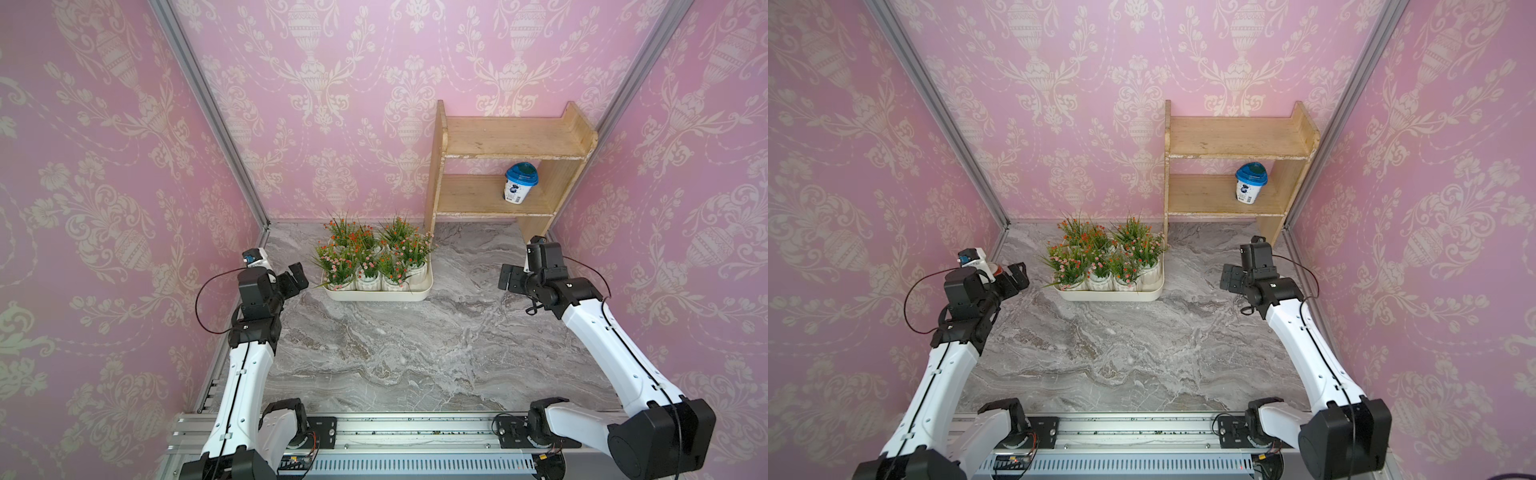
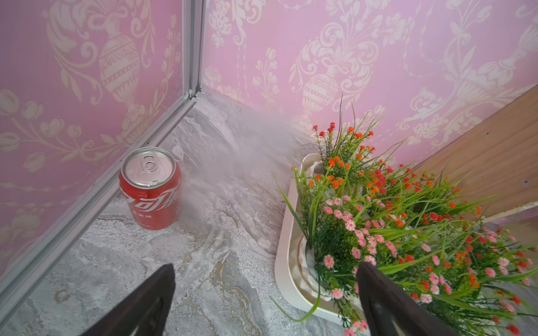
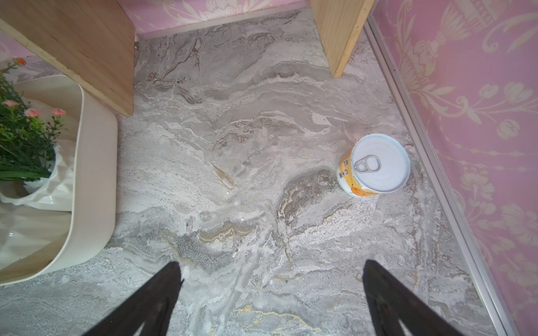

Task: Put the potted gypsophila into the storage box
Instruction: Reset both arms

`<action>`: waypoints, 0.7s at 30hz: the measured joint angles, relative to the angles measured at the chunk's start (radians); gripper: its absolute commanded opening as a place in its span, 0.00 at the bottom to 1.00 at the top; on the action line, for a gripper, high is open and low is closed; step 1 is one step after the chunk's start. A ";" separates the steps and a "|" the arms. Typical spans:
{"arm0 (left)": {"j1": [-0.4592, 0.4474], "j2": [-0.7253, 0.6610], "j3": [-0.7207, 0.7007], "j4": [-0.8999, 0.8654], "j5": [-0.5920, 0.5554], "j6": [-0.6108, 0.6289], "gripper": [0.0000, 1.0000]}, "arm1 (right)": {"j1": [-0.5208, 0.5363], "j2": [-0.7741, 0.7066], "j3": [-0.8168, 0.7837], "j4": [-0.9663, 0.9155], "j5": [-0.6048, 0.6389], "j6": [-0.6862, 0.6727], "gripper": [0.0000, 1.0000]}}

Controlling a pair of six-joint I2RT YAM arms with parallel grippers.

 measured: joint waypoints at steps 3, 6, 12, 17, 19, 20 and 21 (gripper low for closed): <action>0.000 -0.018 -0.094 0.084 -0.013 0.036 0.99 | -0.031 0.005 -0.037 0.022 -0.049 -0.033 1.00; 0.000 -0.031 -0.196 0.190 -0.019 0.052 0.99 | -0.039 0.022 -0.039 0.027 -0.098 -0.098 1.00; 0.000 -0.021 -0.257 0.298 -0.021 0.087 0.99 | -0.063 0.023 -0.103 0.124 -0.198 -0.171 1.00; 0.000 0.038 -0.328 0.472 -0.021 0.134 0.99 | -0.073 -0.024 -0.220 0.218 -0.203 -0.213 1.00; 0.000 0.082 -0.377 0.546 -0.021 0.132 0.99 | -0.073 -0.045 -0.243 0.251 -0.180 -0.224 1.00; -0.001 0.112 -0.400 0.585 -0.021 0.130 0.99 | -0.074 -0.056 -0.255 0.273 -0.170 -0.228 1.00; -0.003 0.139 -0.416 0.619 -0.021 0.130 0.99 | -0.077 -0.065 -0.266 0.292 -0.164 -0.231 1.00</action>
